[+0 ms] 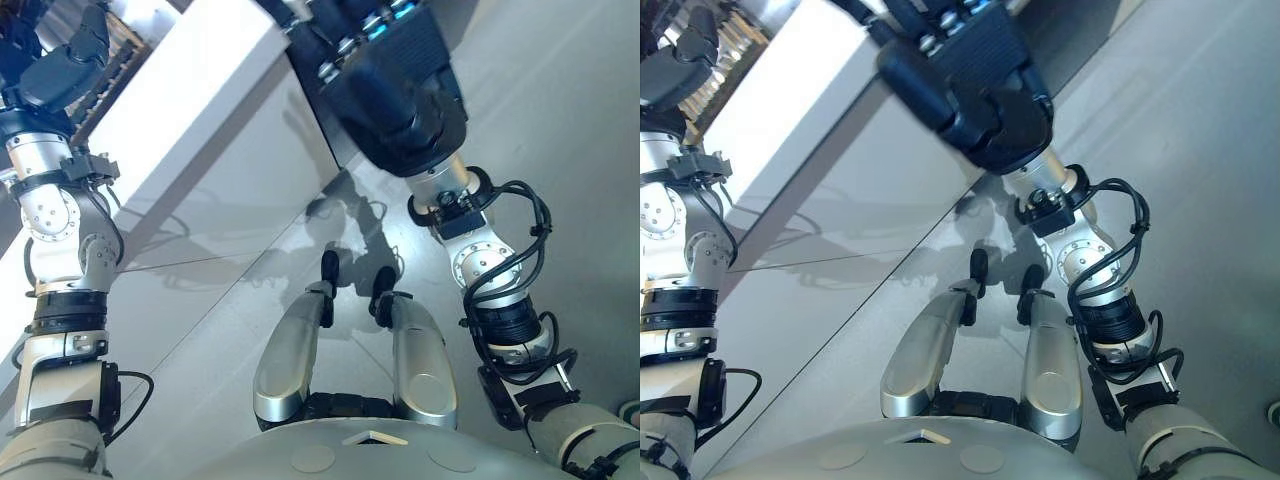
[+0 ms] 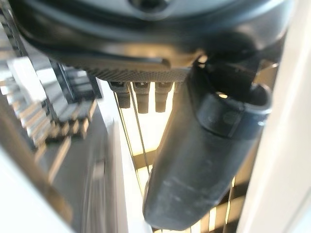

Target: Pick up plates and place into dishwasher.

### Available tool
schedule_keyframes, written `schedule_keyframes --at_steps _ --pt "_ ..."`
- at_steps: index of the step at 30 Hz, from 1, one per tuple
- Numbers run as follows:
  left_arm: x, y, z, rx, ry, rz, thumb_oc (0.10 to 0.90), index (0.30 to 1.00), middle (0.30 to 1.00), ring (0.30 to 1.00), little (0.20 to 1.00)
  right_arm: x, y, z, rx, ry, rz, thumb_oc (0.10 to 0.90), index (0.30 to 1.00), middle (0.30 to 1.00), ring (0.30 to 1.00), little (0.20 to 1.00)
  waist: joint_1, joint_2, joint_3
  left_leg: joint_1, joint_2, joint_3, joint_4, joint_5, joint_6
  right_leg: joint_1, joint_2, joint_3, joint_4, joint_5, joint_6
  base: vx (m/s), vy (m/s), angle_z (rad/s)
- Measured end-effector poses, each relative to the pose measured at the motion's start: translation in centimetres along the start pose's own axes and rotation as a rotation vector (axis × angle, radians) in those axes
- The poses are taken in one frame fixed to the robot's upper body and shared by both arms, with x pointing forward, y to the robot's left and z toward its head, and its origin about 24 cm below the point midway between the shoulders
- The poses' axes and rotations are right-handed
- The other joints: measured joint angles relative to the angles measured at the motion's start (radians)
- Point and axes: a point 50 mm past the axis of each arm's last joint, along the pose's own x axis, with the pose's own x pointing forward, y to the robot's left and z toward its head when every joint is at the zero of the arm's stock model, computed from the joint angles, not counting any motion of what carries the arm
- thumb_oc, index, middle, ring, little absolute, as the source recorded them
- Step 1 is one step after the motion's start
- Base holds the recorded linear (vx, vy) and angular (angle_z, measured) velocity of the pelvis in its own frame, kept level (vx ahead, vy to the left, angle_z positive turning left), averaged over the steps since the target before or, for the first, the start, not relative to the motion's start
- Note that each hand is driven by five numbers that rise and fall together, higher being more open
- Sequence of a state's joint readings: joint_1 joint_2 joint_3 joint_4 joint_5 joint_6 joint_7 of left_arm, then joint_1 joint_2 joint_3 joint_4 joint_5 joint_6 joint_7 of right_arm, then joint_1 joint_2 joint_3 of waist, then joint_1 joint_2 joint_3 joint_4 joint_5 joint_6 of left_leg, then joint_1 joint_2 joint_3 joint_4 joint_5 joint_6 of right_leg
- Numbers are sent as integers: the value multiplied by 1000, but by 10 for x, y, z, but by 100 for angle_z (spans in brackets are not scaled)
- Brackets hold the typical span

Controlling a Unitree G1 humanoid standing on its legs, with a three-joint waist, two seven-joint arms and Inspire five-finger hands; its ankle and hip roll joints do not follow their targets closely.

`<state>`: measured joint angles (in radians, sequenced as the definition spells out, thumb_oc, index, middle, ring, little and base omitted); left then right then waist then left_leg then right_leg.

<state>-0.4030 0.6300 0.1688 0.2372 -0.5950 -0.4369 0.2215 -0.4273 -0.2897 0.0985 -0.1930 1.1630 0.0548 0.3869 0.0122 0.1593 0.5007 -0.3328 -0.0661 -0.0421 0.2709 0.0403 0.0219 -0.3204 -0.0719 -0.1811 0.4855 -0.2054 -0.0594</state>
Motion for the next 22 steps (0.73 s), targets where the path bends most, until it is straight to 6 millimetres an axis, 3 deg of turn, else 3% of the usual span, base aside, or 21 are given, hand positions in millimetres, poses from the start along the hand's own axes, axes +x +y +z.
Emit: schedule_keyframes --at_steps 2,3,5,6,7,9,10,12,16,22 --pt "-14 6 -4 7 24 2 800 900 900 900 900 -41 -52 0 -164 49 -338 800 900 900 900 900 14 -21 -19 25 -15 9 -25 4 10 17 -1 43 -8 -11 20 70 65 24" --pt "-21 10 -5 9 32 6 800 900 900 900 900 -62 -67 -3 -189 76 -454 800 900 900 900 900 16 -28 -31 28 -17 9 -32 4 12 18 -2 51 -16 -11 23 45 45 16" --pt "-42 22 -6 12 38 42 800 900 900 900 900 -139 -98 -16 -232 182 -780 800 900 900 900 900 25 -44 -57 60 -19 16 -67 8 20 51 1 66 -59 -8 35 61 36 8" --pt "-53 31 -8 21 51 73 800 900 900 900 900 -184 -102 -23 -259 256 -930 800 900 900 900 900 26 -48 -63 86 -20 18 -87 9 23 81 4 69 -87 -4 41 68 28 0" --pt "-56 35 -9 24 61 88 800 900 900 900 900 -204 -101 -27 -276 295 -987 800 900 900 900 900 24 -49 -66 98 -20 18 -96 9 24 95 7 70 -98 -2 44 56 15 -4" --pt "-72 49 -13 40 95 140 800 900 900 900 900 -271 -87 -40 -384 499 -1157 800 900 900 900 900 11 -65 -98 135 -19 18 -128 8 27 139 14 76 -144 6 54 66 -16 -7" --pt "-76 52 -14 47 108 144 800 900 900 900 900 -288 -80 -44 -424 575 -1190 800 900 900 900 900 5 -74 -110 151 -18 18 -138 8 27 156 15 79 -160 8 55 70 -33 -11" --pt "-81 56 -18 62 139 138 800 900 900 900 900 -315 -70 -51 -486 708 -1232 800 900 900 900 900 -12 -96 -144 180 -16 18 -158 8 28 189 17 80 -191 13 57 42 -32 -5" --pt "-85 58 -28 64 187 129 800 900 900 900 900 -343 -64 -61 -481 823 -1318 800 900 900 900 900 -21 -123 -204 228 -4 26 -195 9 28 243 32 87 -252 32 58 30 -34 -6" --pt "-96 55 -45 51 273 139 800 900 900 900 900 -379 -51 -74 -454 1052 -1380 800 900 900 900 900 -17 -122 -260 281 -3 15 -245 22 26 306 36 77 -317 47 58 0 -39 4"
